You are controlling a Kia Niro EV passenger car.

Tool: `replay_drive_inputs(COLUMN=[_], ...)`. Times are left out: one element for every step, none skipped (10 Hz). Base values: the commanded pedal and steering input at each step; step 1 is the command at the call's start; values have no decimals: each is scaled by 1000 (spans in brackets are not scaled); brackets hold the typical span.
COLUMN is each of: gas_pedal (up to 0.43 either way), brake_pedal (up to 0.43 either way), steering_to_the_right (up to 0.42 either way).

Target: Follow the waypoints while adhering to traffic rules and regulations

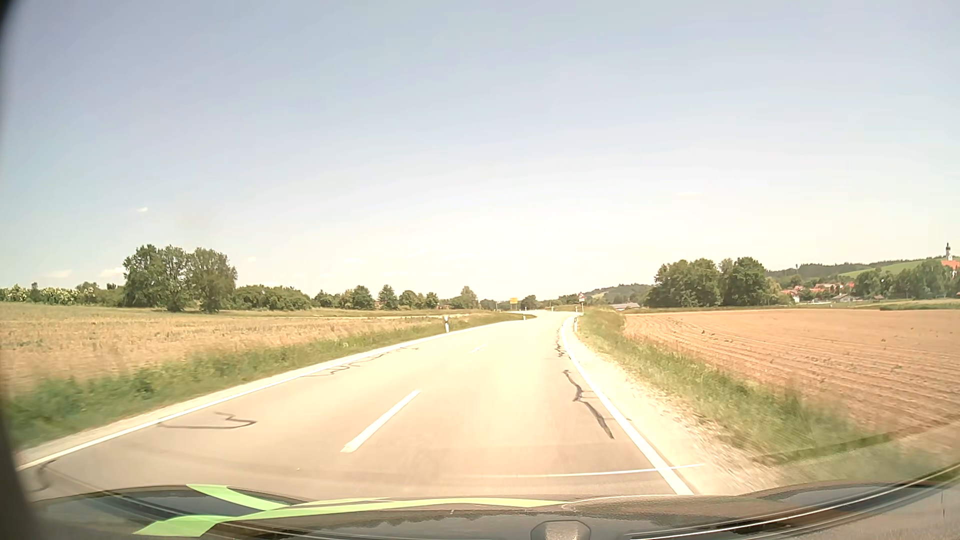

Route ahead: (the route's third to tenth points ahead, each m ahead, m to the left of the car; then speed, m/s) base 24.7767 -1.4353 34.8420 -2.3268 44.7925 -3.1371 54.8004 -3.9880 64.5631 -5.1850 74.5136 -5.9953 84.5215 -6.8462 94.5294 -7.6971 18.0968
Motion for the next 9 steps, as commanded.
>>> replay_drive_inputs(gas_pedal=[220,220,209,157,157,157,157,157,157], brake_pedal=[0,0,0,0,0,0,0,0,0], steering_to_the_right=[9,10,10,10,10,10,9,8,8])
